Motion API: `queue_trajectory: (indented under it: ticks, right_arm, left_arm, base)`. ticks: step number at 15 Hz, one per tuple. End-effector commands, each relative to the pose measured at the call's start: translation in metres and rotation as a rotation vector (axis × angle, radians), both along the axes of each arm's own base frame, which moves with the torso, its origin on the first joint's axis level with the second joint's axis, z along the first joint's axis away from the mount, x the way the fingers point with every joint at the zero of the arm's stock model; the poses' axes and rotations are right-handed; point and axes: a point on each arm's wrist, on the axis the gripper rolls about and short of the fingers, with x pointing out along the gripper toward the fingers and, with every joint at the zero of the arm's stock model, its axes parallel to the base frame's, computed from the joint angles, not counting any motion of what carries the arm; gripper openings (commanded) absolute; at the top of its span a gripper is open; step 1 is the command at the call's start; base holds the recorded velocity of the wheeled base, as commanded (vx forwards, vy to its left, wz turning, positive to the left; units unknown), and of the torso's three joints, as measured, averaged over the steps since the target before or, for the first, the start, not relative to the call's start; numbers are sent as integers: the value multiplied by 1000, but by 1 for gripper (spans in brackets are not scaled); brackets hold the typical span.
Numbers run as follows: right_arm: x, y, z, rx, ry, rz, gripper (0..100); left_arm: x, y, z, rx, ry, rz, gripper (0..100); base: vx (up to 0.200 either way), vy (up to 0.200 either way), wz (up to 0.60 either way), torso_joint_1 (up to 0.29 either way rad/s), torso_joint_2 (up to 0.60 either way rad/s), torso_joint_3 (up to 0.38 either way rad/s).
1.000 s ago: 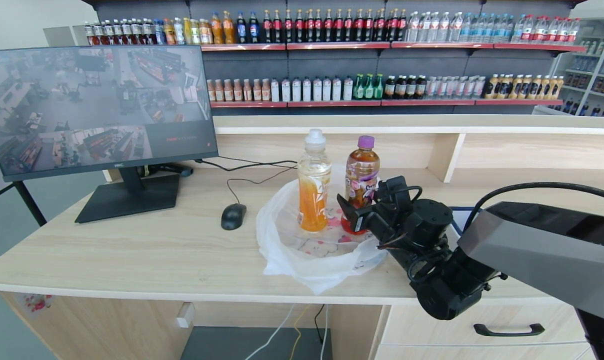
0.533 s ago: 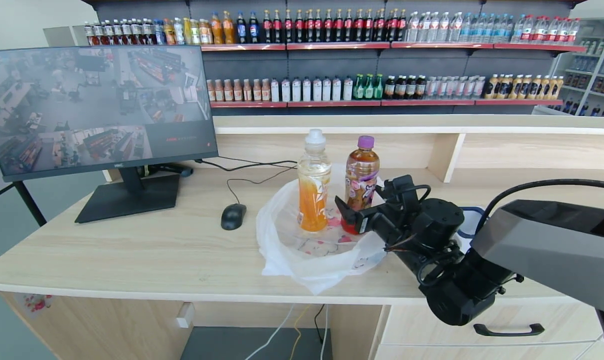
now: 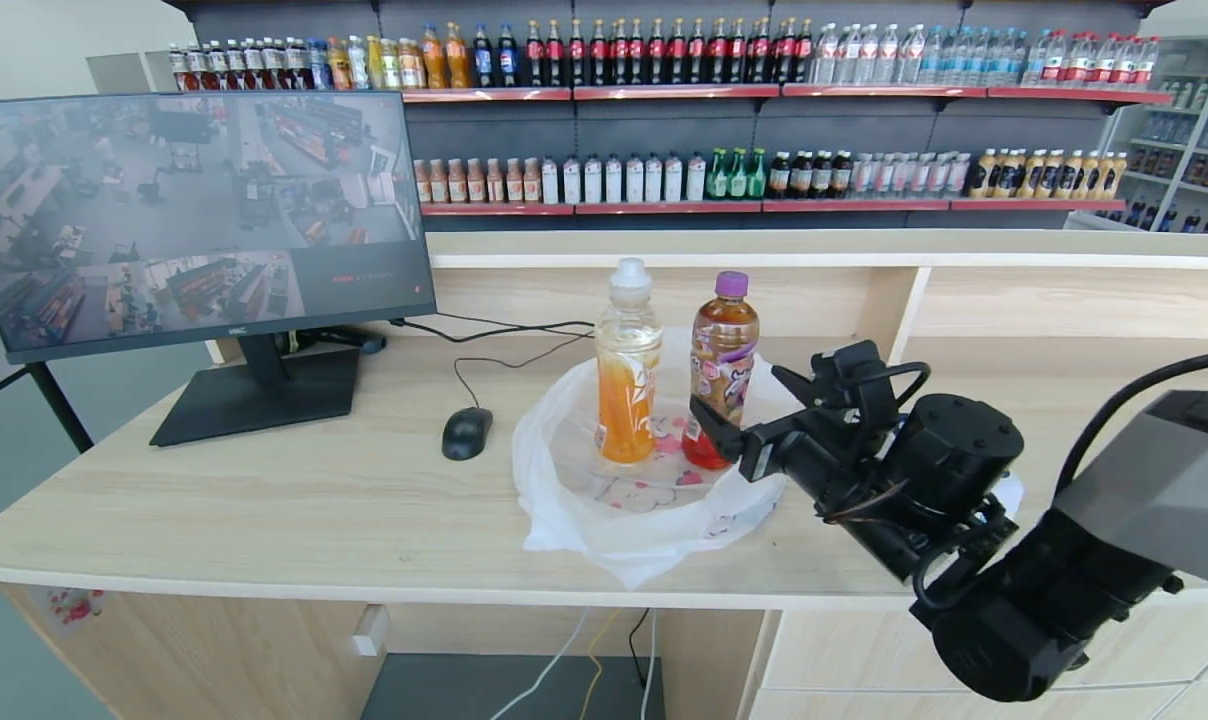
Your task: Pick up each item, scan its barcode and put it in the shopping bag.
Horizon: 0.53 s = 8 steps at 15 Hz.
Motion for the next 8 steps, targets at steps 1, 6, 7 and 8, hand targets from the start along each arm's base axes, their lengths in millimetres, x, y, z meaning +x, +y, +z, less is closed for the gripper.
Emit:
queue_trajectory:
  ticks: [1,6,7,8]
  right_arm:
    - [-31,-11,26,20,-37,15,100]
    - [-63,-29,48,41,-73,15,100]
    - [-64,-29,50,45,-80,16,100]
    - [-65,-29,50,46,-81,19,100]
  left_arm:
    - [0,0,0,0,-1,0,100]
    - [0,0,0,0,1,0,100]
    - [0,0,0,0,1,0,100]
    - [0,0,0,0,-1,2,100]
  base:
    - [0,0,0,0,0,0]
    - [0,0,0,0,0,0]
    - [0,0,0,0,0,0]
    - [0,0,0,0,0,0]
